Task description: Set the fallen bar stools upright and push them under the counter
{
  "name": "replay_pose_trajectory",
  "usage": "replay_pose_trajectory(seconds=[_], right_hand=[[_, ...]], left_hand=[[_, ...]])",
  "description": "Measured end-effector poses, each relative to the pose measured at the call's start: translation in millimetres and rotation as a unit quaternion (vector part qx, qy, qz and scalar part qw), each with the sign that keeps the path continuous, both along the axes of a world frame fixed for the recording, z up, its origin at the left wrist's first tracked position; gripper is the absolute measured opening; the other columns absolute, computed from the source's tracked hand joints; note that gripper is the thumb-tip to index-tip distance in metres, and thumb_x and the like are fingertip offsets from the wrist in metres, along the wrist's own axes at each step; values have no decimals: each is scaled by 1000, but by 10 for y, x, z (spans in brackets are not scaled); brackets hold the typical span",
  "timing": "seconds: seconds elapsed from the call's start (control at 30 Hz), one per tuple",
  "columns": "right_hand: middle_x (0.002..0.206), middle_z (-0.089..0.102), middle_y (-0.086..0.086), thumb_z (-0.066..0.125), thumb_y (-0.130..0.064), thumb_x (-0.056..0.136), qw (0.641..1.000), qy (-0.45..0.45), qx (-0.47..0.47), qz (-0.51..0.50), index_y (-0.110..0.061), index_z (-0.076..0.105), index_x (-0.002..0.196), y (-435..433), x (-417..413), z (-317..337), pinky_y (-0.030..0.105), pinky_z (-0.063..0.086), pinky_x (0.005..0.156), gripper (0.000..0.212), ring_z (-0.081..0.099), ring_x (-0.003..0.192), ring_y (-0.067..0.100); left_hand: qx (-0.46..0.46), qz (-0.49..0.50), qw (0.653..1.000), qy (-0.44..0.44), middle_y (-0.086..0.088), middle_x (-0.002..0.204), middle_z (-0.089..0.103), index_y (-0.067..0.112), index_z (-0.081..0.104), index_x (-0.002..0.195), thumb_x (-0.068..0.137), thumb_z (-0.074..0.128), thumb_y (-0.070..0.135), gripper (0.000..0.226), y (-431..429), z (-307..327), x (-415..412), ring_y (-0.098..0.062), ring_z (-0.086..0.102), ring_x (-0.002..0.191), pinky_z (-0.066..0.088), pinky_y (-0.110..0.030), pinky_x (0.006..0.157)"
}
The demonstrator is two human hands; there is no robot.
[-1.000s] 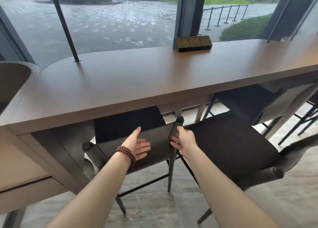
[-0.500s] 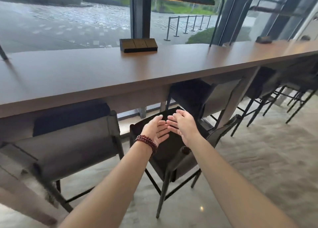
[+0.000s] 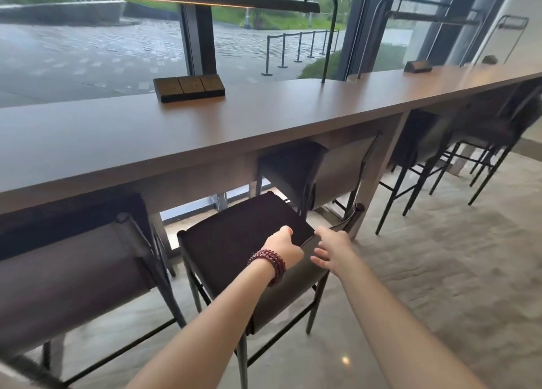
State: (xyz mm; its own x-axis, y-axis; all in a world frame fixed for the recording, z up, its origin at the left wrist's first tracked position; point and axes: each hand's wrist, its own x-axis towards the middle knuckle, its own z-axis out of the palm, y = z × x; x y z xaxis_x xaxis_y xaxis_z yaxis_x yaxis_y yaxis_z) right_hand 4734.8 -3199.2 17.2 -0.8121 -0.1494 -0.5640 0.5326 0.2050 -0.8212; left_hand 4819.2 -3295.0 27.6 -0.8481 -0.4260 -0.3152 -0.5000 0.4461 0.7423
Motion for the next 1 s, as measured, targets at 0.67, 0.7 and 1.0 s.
replay_pose_trajectory(seconds=[0.67,0.7,1.0], right_hand=[[122,51,23,55,-2,84,978,-189,-59,65,-4,46,118,-223,-850,-465,65,54,65,36,55,102,50],[125,49,21,55,-4,85,975,-198,-75,70,-5,45,121,-211,-876,-472,66,53,63,37,52,107,51],[103,47,25,40,3,79,952,-252,-145,93,3,44,98,-120,-1122,-579,62,52,50,19,48,85,58]], left_hand=[[-192,-102,946,-242,-5,80,63,9,63,98,67,65,4,32,-1,-412,-720,-26,65,79,49,-30,62],[-198,-92,941,-258,-8,86,66,8,62,96,66,66,4,31,9,-415,-676,-29,66,82,50,-32,63],[-314,-22,897,-310,-8,106,66,15,61,99,76,48,7,28,-29,-474,-251,-31,63,97,45,-33,70]])
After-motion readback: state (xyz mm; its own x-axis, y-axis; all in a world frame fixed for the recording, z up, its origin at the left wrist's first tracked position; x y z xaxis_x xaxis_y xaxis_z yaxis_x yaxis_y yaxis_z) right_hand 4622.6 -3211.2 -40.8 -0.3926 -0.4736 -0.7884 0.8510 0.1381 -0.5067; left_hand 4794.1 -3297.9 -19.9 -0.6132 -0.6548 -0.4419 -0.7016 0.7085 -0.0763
